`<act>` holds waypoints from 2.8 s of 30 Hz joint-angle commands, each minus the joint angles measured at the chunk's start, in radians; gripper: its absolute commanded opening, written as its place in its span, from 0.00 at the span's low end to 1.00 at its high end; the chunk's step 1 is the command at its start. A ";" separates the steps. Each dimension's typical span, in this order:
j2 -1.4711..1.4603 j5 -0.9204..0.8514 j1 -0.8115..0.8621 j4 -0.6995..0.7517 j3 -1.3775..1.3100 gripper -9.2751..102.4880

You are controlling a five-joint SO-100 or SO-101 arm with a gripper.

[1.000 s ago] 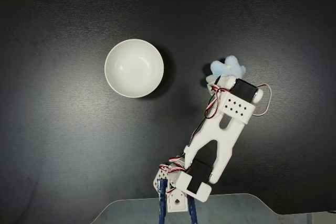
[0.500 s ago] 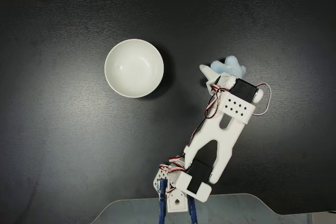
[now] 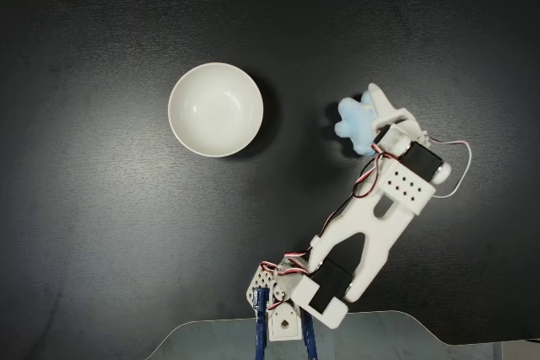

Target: Grasp a skyblue doll and put it in the white bowl.

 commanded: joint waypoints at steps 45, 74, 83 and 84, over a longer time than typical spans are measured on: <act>-0.273 0.008 -0.089 -0.026 -0.028 0.61; -0.276 0.011 0.005 -0.296 -0.014 0.61; -0.279 0.011 -0.003 -0.298 -0.012 0.59; -0.279 0.011 -0.005 -0.301 -0.012 0.57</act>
